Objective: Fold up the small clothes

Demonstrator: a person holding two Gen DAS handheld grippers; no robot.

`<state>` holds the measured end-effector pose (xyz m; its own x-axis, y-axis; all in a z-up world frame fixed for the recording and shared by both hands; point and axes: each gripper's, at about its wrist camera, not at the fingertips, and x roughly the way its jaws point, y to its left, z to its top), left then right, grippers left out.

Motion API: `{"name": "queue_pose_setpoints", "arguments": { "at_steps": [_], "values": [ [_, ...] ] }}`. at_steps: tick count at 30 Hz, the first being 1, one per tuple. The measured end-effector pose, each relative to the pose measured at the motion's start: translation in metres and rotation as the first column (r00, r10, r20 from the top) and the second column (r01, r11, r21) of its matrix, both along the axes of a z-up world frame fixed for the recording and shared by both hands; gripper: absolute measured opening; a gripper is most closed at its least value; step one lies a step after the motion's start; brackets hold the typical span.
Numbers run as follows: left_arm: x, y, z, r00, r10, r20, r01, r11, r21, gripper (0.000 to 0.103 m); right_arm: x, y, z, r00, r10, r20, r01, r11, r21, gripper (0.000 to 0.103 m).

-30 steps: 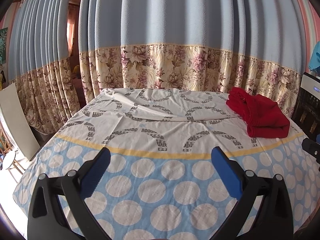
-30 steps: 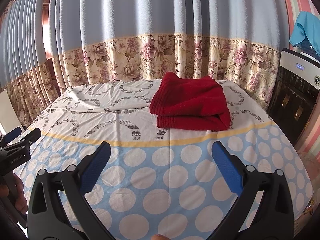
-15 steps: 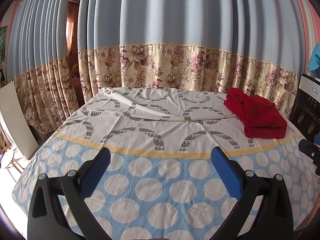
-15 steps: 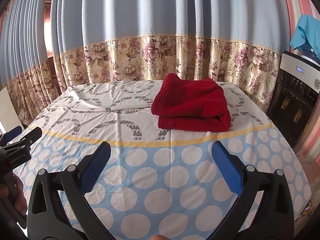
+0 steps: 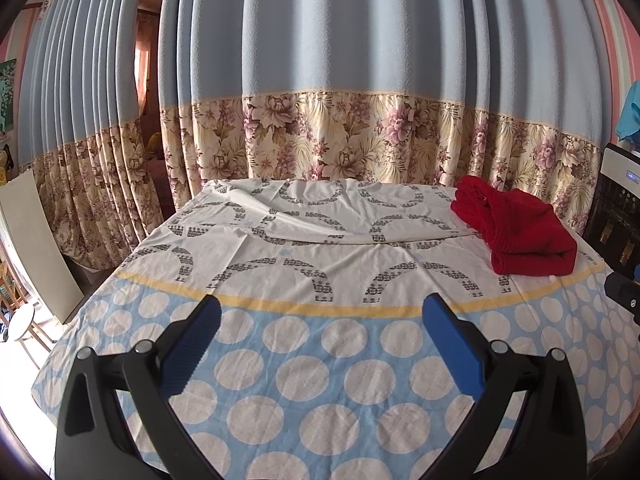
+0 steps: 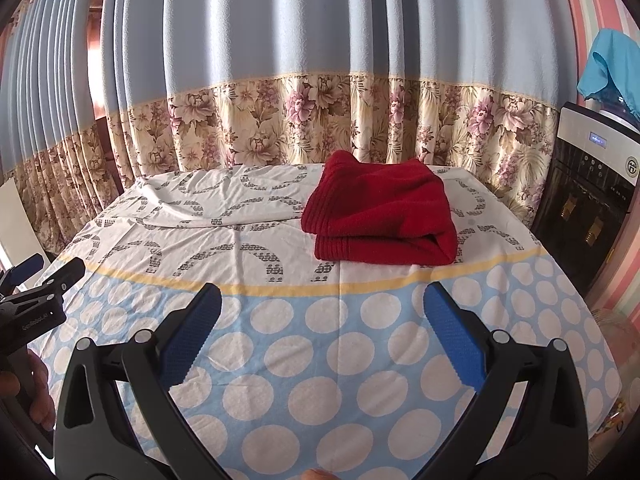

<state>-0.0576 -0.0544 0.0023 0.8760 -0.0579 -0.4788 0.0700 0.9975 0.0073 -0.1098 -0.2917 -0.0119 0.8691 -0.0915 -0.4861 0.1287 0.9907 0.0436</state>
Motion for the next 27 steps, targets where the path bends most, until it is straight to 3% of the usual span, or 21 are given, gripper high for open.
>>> {"name": "queue_pose_setpoints", "arguments": {
  "at_steps": [27],
  "values": [
    [-0.0022,-0.0028,-0.0037,1.0,-0.007,-0.007,0.007,1.0,0.0,0.101,0.0014,0.0037,-0.0052,1.0,0.001,-0.009,-0.001,1.0,0.003,0.1]
  ]
}}
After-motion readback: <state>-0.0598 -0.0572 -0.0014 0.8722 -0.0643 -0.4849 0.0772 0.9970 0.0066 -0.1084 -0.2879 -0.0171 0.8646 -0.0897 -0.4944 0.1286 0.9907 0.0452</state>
